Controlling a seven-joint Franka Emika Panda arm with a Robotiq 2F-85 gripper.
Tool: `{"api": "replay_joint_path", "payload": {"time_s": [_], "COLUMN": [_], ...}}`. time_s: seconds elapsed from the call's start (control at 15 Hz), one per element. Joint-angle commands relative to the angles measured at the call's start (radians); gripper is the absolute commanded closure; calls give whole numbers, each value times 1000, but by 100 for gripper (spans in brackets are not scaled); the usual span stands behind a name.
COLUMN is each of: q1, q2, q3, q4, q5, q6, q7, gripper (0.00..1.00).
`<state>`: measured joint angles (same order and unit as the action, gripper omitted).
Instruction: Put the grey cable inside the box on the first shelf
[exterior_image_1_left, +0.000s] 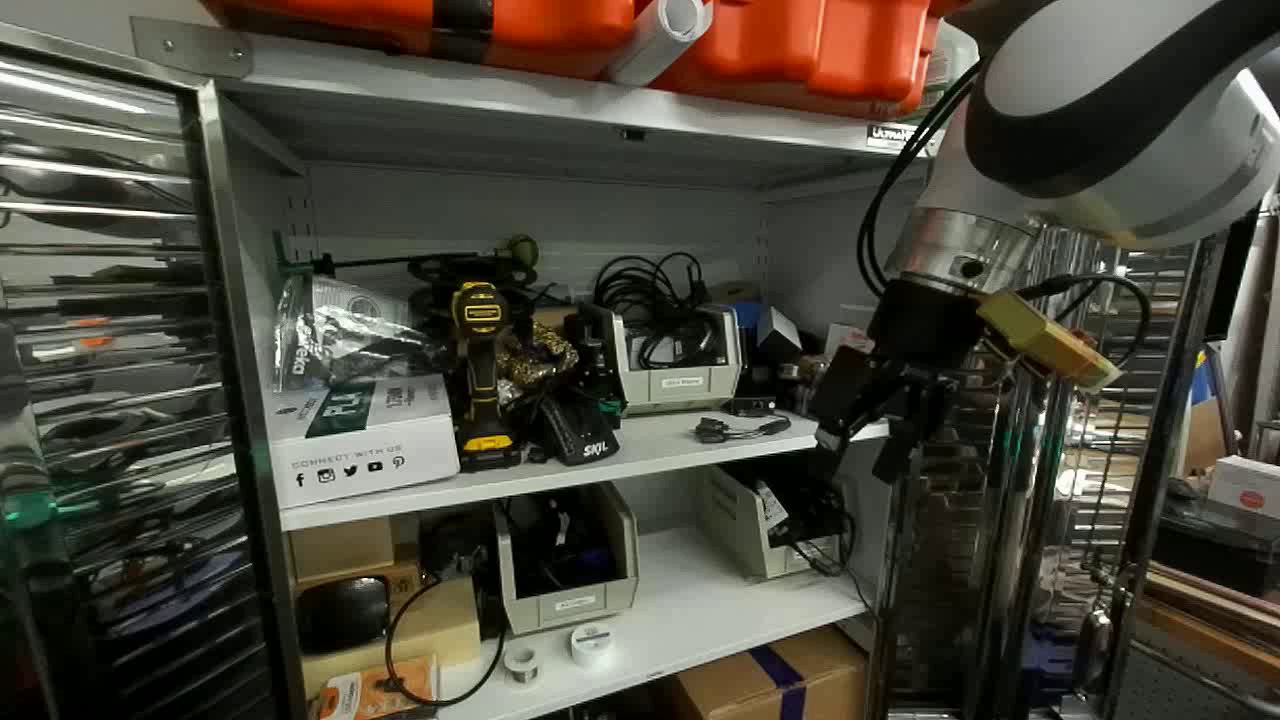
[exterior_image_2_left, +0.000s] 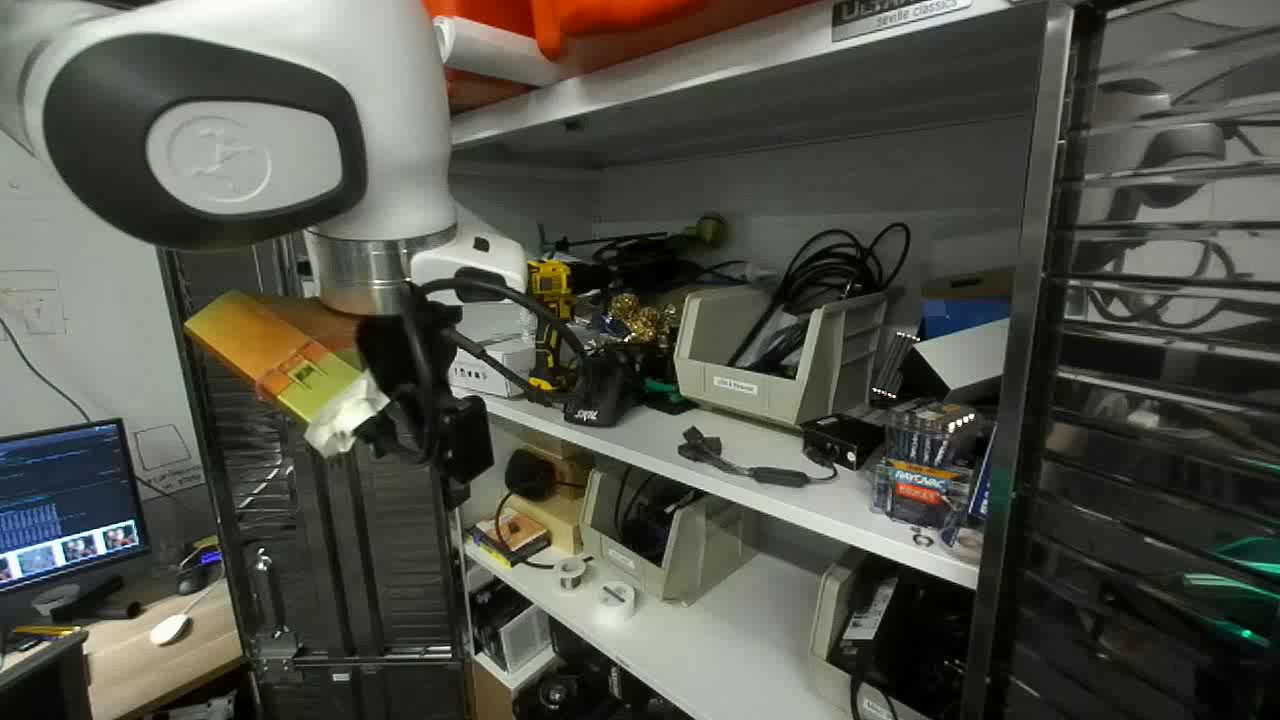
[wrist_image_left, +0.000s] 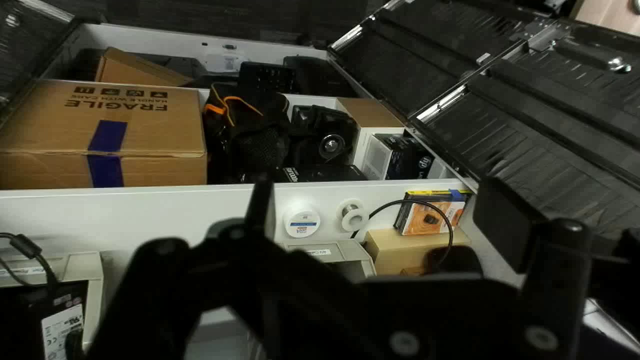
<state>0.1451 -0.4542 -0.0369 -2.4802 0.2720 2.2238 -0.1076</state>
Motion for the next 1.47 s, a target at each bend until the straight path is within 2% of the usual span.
{"api": "replay_joint_path", "payload": {"time_s": [0.0, 0.33, 0.47, 0.8, 1.13, 1.4], "q1": [-13, -18, -42, -131, -189, -198], "q2": [0, 14, 40, 212, 446, 581], "q3": [11, -6, -15, -35, -37, -42], "q4": [7, 18, 32, 133, 346, 532], "q5": [6, 5, -2, -24, -55, -109], "q6": [-5, 0, 26, 125, 94, 74], "q7": [-4, -39, -30, 54, 192, 340], "gripper": [0, 0, 0, 0, 0, 0]}}
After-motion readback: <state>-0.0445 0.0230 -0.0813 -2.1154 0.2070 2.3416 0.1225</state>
